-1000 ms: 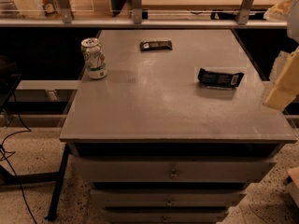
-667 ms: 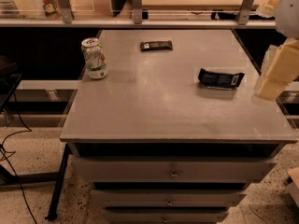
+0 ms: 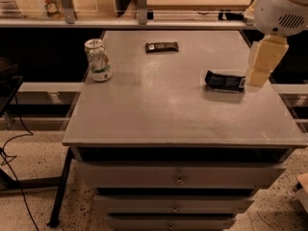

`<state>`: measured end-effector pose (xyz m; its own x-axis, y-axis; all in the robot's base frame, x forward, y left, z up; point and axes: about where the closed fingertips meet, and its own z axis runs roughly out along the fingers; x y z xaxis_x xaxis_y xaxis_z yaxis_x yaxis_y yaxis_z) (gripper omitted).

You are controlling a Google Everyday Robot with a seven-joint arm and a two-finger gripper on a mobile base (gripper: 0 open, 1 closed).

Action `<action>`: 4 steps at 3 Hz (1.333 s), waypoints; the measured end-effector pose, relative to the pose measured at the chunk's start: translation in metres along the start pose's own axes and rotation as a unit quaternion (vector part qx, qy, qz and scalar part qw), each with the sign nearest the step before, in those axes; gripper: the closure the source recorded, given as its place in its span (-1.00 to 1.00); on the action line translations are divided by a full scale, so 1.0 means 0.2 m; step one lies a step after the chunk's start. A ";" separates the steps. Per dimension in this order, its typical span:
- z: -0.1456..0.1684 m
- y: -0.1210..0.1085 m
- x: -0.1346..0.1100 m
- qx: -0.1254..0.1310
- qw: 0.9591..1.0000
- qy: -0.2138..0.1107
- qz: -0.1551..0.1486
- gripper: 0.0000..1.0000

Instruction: Move rxbar blueberry near 7up can

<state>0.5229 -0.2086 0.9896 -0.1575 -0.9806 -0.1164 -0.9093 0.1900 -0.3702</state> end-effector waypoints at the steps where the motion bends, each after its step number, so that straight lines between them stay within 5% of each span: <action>1: 0.15 -0.12 0.01 -0.012 1.000 0.008 -0.010 -1.00; 4: 0.48 -0.27 0.07 -0.050 0.999 0.001 0.003 -1.00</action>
Offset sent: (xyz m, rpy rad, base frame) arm 0.0817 -0.0156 -0.0654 -0.0097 0.0885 0.0472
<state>0.6072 -0.2284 0.9192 -0.1645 -0.9794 -0.1171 -0.9418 0.1913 -0.2764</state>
